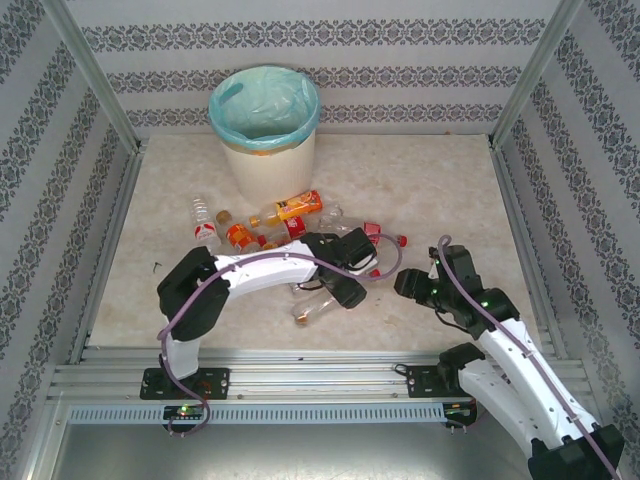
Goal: Put the plastic bottles in the bin
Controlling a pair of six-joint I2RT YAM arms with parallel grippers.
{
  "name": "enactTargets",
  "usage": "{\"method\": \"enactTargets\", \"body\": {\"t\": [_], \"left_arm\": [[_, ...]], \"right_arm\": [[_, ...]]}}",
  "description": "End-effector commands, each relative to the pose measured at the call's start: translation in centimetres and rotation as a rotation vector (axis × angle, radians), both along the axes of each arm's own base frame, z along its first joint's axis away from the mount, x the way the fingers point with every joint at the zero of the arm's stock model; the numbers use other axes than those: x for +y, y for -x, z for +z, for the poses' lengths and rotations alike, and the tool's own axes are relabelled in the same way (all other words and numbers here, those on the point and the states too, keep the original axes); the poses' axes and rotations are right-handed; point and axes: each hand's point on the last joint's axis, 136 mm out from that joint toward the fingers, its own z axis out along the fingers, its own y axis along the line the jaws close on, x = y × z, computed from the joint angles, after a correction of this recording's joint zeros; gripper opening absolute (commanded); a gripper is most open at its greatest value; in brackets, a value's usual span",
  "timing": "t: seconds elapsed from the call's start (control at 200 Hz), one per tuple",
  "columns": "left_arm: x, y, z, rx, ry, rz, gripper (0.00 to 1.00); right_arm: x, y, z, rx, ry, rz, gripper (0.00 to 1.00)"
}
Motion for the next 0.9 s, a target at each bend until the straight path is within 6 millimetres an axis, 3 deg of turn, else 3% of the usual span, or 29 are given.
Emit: {"method": "enactTargets", "body": {"t": [0.0,0.395,0.724,0.894], "left_arm": [[-0.4,0.9,-0.3,0.047,-0.017,-0.003,0.65],[-0.5,0.7,-3.8,0.067,-0.128,-0.021,0.66],[-1.2,0.8,-4.2,0.073,-0.126,-0.020,0.72],[-1.5,0.8,-3.7,0.073,-0.108,-0.017,0.66]], "right_arm": [[0.5,0.9,-1.1,0.037,-0.060,-0.022,0.60],[0.0,0.9,-1.8,0.003,-0.061,-0.054,0.61],[-0.1,0.7,-1.7,-0.001,-0.049,-0.044,0.61],[-0.1,0.8,-1.4,-0.008,-0.049,-0.045,0.61]]}}
